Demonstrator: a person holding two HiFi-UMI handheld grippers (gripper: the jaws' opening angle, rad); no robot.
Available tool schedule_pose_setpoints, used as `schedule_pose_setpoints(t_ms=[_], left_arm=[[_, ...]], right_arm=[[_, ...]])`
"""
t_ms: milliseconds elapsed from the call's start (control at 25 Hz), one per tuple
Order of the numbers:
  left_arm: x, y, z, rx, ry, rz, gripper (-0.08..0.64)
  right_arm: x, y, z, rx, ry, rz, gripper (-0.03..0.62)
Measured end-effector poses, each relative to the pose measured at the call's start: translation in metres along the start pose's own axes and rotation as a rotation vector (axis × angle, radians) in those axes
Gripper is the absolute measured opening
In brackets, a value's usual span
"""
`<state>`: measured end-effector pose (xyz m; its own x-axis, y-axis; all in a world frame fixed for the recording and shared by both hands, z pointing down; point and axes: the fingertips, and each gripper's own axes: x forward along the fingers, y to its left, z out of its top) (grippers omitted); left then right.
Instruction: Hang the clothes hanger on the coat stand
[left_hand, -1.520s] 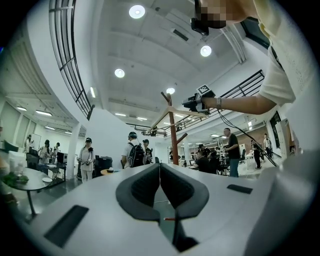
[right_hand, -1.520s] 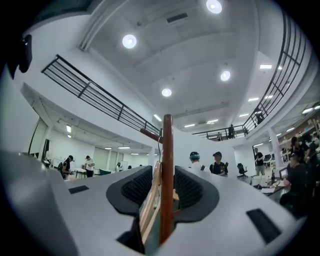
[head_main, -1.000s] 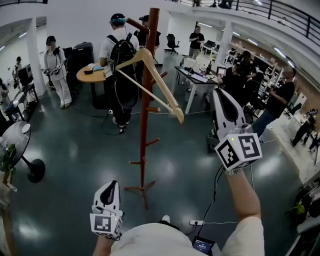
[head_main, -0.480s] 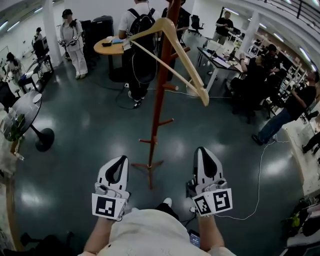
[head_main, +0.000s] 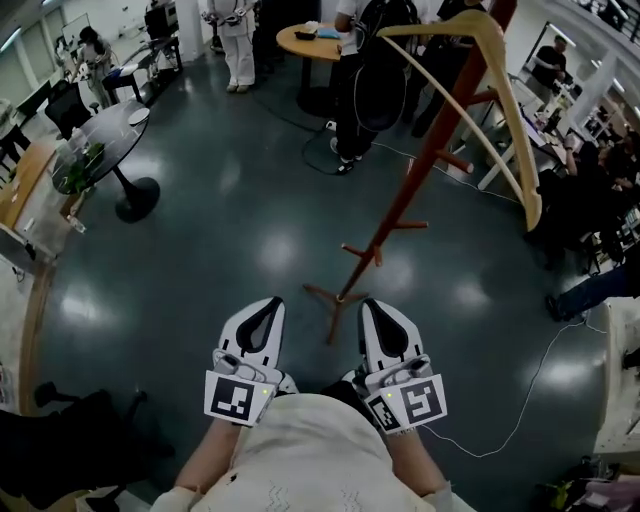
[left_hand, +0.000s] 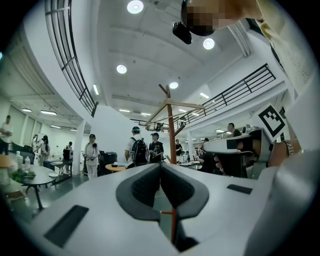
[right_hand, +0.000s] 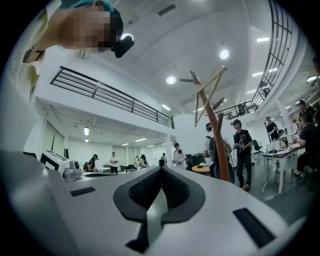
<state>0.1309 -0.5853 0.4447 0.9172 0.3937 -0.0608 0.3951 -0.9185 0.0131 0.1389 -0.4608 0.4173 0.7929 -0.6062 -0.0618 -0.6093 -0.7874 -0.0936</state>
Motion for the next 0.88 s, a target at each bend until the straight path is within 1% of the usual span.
schedule_pose_setpoints(t_ms=[80, 280, 400, 480, 640, 880], left_arm=[[-0.002, 0.001, 0.003, -0.019, -0.035, 0.023, 0.014], [-0.009, 0.01, 0.0, -0.021, -0.028, 0.056, 0.014], [-0.012, 0.014, -0.001, -0.024, -0.025, 0.063, 0.014], [-0.011, 0.015, -0.003, -0.022, -0.024, 0.058, 0.014], [-0.003, 0.009, -0.003, -0.018, -0.029, 0.026, 0.014], [0.007, -0.004, -0.005, -0.029, -0.036, -0.021, 0.014]], right_arm=[[0.008, 0.009, -0.002, 0.008, 0.001, 0.033, 0.02], [0.023, 0.022, -0.011, 0.024, 0.024, 0.069, 0.018], [0.027, 0.024, -0.019, 0.056, 0.035, 0.068, 0.018], [0.028, 0.024, -0.024, 0.072, 0.043, 0.065, 0.018], [0.025, 0.022, -0.024, 0.048, 0.053, 0.055, 0.02], [0.02, 0.013, -0.025, 0.05, 0.065, 0.028, 0.018]])
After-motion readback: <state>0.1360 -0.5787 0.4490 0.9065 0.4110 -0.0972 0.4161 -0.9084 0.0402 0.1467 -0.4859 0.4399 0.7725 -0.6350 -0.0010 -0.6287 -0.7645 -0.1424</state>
